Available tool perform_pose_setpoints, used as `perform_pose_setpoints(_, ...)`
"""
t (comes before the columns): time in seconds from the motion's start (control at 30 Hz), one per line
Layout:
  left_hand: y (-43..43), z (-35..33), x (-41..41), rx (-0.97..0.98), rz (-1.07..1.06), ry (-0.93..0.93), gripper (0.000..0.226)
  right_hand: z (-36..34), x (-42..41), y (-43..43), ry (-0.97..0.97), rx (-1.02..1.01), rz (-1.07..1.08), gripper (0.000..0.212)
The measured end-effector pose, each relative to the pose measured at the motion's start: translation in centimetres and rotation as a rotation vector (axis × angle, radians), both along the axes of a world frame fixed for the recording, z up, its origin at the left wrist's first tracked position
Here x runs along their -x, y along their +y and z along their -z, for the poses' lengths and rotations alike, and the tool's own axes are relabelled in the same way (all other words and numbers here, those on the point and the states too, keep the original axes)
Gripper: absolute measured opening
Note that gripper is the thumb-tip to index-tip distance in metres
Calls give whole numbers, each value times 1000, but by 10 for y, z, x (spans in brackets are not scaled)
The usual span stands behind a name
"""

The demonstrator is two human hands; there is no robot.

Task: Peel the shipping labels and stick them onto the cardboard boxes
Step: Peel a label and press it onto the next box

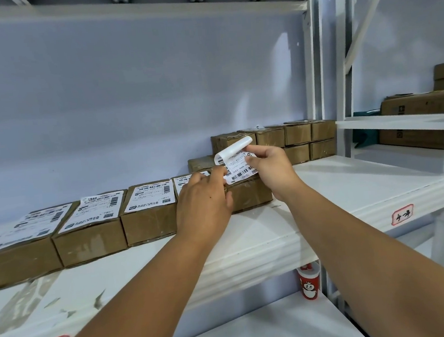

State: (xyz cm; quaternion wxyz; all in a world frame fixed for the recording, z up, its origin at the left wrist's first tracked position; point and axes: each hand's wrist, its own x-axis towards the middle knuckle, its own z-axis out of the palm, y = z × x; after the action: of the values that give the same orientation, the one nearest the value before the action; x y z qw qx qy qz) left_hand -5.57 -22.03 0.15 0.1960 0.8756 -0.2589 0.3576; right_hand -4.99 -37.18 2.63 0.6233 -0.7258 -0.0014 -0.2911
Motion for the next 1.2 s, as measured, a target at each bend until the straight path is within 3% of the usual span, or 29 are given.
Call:
perform_pose_setpoints(0.27,-2,-1,4,-138,-17,-54,38,2,5,1,57,98,-5,36)
perform_pose_setpoints(0.57,-2,-3,6,-141,-40,-44,33,9,0,1,133,256,139,39)
perform_pose_setpoints(0.67,-2,-2,6,-143,-37,-43,33,20,-17,-10,183,206,150,34)
perform_pose_setpoints(0.77,-1,-2,6,-136,-35,-48,31,11,-1,0,193,154,162,7)
perform_pose_setpoints(0.97,0,-3,6,-125,3,-42,34,7,5,-4,209,-67,80,35)
perform_pose_setpoints(1.2,0,-3,6,-61,35,-81,25,3,7,-3,212,-163,90,24)
